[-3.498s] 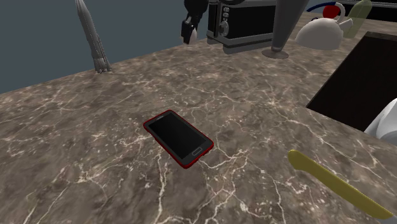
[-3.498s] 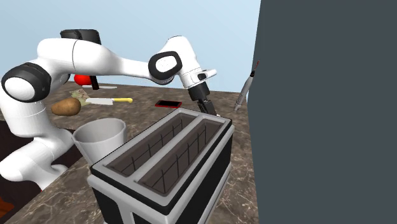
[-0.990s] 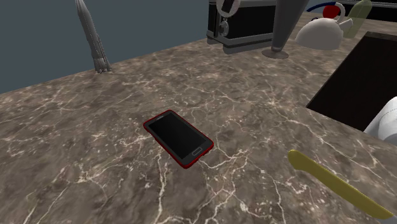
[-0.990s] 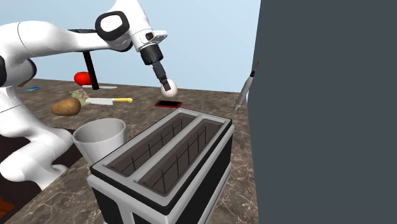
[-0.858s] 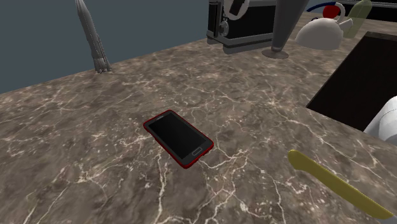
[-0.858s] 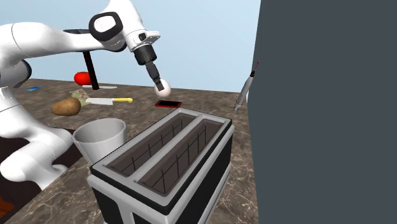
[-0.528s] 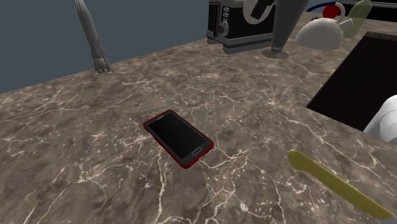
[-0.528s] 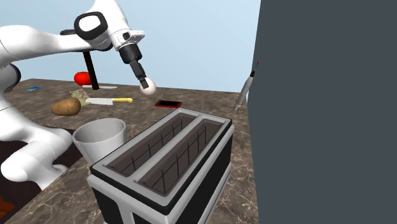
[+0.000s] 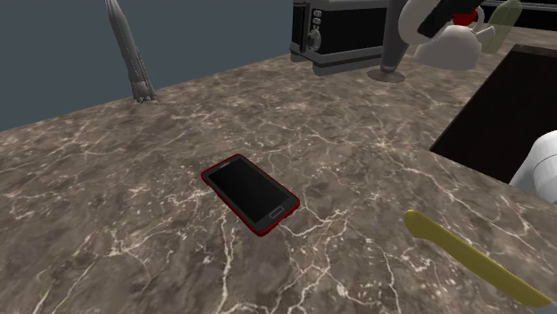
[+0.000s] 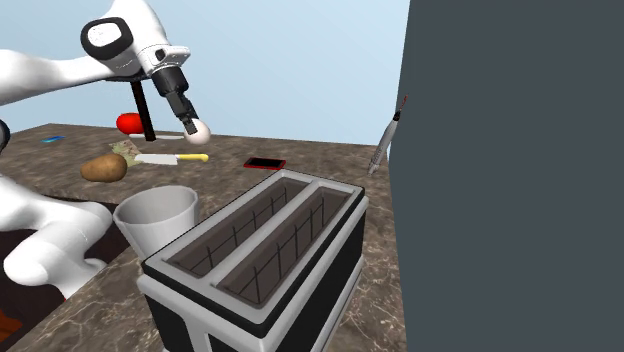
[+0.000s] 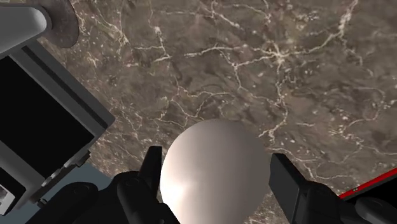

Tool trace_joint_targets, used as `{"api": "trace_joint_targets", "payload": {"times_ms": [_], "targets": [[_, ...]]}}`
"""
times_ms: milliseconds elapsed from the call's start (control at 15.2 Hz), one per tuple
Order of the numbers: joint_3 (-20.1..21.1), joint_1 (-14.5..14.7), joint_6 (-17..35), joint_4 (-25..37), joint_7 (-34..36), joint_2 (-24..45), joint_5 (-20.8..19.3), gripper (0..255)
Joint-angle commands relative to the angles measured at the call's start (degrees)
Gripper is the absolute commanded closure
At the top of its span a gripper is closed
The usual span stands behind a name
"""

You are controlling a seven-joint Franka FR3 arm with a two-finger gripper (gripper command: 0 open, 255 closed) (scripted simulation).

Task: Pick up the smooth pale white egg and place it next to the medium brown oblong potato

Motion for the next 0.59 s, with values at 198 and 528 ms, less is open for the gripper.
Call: {"api": "trace_joint_targets", "payload": {"times_ms": [198, 528], "targets": [[1.4, 3.2, -6.2, -2.0, 2.2, -7.7, 2.6, 255], [3.6, 5.9, -13.0, -1.4, 4.8, -13.5, 5.2, 255]]}}
